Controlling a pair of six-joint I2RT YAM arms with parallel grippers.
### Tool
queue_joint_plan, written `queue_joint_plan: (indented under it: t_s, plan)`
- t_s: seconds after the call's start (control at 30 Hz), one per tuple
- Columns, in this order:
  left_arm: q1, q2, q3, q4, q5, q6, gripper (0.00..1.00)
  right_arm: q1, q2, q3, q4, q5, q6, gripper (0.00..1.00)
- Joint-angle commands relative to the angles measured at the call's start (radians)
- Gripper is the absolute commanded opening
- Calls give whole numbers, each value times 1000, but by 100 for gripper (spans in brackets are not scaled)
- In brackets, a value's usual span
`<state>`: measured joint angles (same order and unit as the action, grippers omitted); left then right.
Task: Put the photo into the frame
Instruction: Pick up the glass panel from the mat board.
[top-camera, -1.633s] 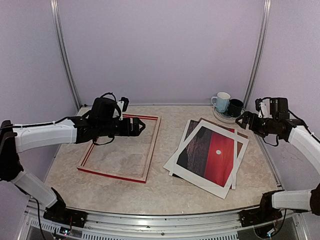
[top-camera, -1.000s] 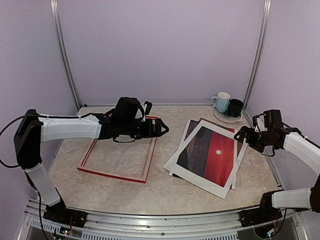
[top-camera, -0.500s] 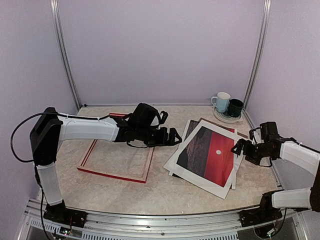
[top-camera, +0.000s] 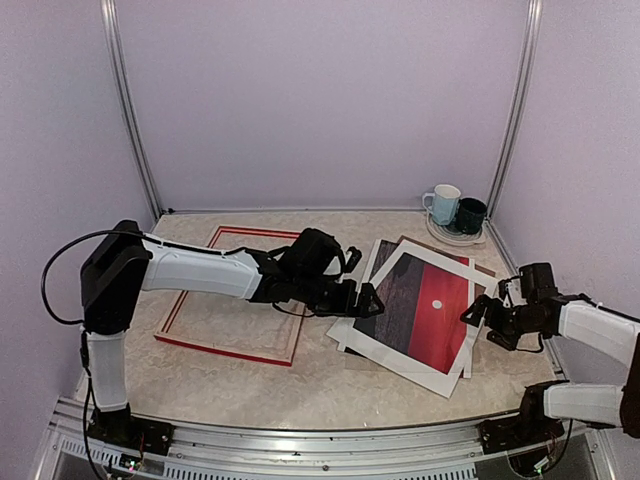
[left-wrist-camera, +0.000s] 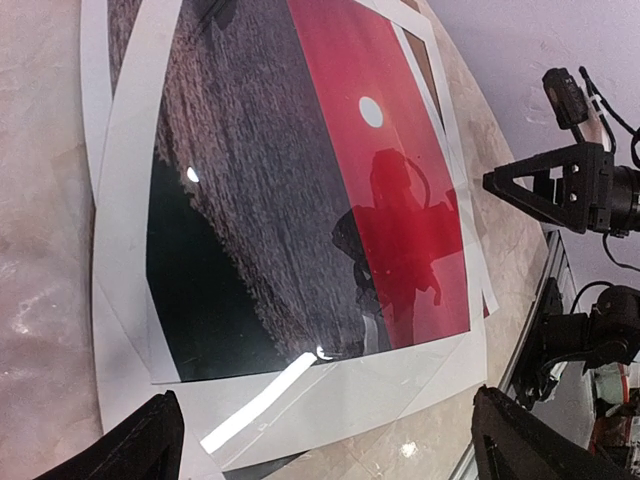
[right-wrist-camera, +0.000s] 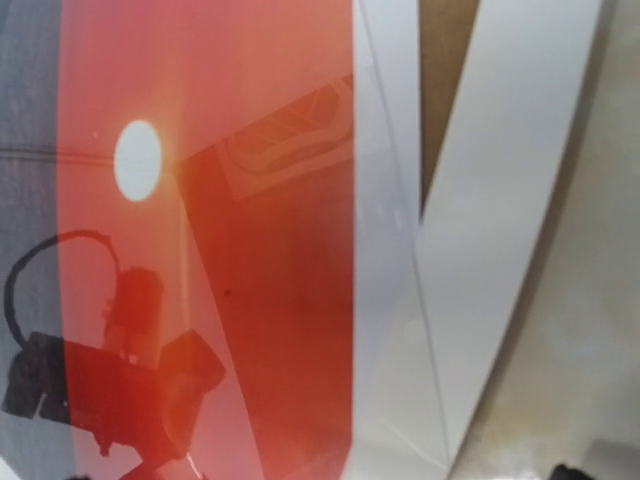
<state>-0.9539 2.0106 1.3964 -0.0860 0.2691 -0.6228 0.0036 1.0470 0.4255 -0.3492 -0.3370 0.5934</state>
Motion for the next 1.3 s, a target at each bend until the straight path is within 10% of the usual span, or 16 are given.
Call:
queue_joint_plan:
  t_s: [0.0, 1.27]
  plan:
    - [-34, 49, 15, 75, 20, 5, 99, -13, -40, -28, 2, -22, 23, 99]
    - [-64, 155, -62, 184, 26, -26, 99, -7, -173, -194, 90, -140, 121, 97]
